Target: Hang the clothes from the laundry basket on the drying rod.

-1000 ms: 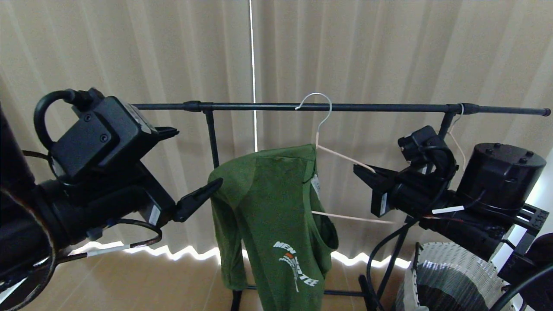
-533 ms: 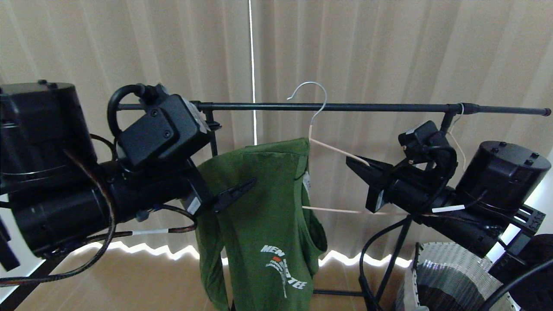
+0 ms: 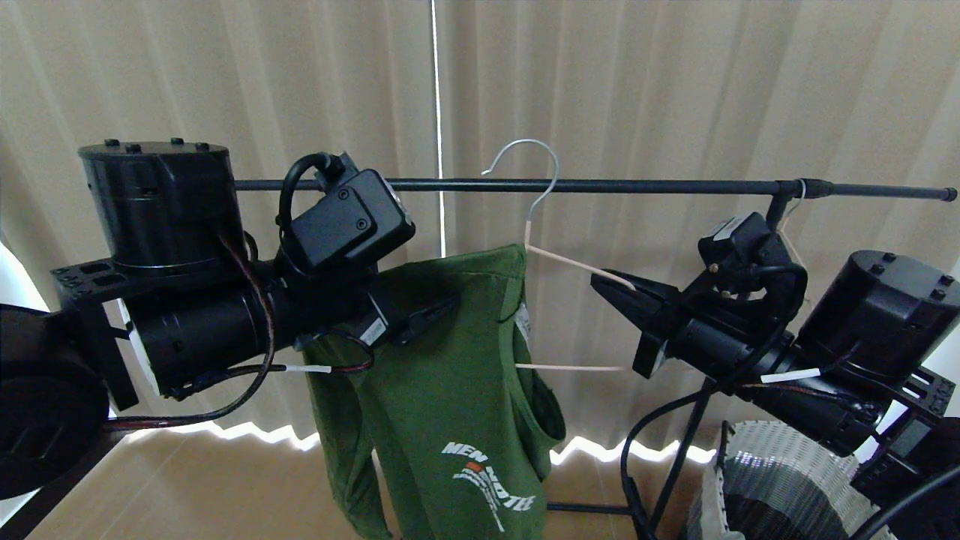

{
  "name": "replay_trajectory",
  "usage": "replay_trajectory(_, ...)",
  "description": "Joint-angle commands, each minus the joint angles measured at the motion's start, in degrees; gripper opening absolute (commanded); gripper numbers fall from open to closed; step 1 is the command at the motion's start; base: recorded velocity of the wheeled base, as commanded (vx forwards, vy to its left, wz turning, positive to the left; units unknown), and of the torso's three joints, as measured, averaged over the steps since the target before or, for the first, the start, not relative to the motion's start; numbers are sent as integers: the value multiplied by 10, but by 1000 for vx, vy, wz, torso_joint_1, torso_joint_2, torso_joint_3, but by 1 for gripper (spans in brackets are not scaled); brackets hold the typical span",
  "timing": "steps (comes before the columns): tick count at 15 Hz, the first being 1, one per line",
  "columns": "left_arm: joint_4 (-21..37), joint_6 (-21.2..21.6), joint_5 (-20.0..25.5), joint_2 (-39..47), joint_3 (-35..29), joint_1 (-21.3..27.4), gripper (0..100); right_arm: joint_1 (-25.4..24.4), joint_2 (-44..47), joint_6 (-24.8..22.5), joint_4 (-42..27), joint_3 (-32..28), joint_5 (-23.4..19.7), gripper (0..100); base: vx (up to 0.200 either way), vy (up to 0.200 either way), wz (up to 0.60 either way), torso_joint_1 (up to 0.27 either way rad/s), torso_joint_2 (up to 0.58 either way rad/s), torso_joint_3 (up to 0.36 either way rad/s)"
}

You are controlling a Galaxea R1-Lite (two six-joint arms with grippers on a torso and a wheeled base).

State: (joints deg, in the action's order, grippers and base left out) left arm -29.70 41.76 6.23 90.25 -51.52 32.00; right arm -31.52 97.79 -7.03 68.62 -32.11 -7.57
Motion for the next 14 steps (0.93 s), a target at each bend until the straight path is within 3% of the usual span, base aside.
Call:
replay_trajectory(1, 0, 0, 0, 7, 1, -6, 100, -2, 1, -1, 3, 5, -1, 0, 0, 0, 0, 0, 0, 0)
replay_trajectory(5, -1, 1, 1, 6, 2, -6, 100, -6, -1, 0, 4, 14, -16, 0, 0, 0, 0, 0, 0, 0)
replay_trajectory(6, -1, 1, 1, 6, 3, -6, 0, -6, -2, 0, 4, 14, -17, 0, 0, 0, 0, 0, 0, 0)
replay_trajectory(14, -5, 0, 1, 2, 20, -7, 0, -6, -3, 0, 32, 26, -29, 0, 0, 0, 0, 0, 0, 0)
